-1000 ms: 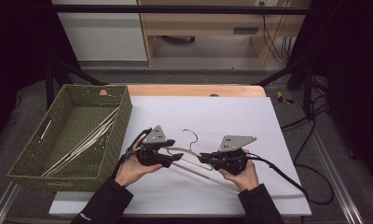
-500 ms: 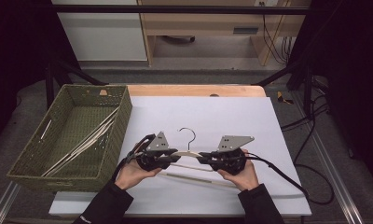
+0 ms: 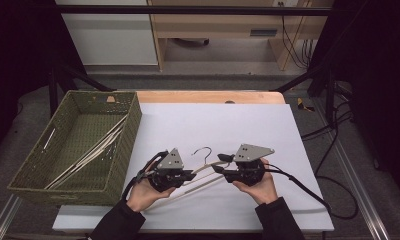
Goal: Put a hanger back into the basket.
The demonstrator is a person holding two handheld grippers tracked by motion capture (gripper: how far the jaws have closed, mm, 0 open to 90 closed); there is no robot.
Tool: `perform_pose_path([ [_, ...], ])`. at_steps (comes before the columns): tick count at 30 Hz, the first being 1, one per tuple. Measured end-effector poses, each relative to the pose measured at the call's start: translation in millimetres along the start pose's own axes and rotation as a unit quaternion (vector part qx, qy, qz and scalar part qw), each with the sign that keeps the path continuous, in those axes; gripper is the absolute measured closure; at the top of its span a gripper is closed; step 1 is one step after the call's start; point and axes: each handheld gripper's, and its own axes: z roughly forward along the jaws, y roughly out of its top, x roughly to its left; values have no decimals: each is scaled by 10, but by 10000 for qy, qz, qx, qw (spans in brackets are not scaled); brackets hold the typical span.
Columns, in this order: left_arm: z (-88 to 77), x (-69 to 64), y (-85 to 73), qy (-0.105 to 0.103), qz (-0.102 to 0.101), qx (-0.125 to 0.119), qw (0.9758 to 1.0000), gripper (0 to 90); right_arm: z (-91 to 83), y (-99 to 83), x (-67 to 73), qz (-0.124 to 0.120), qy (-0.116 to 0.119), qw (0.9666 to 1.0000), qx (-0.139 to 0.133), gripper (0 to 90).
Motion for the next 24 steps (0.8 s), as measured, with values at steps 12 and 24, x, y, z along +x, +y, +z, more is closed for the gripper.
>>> perform_pose_path([
  [12, -266, 81, 39, 467, -320, -343, 9978, 866, -288, -144, -241, 524, -555, 9967, -281, 333],
  [24, -911, 135, 360, 951, -307, -745, 9922, 866, -478, -281, -375, 984, -998, 9892, -437, 109],
])
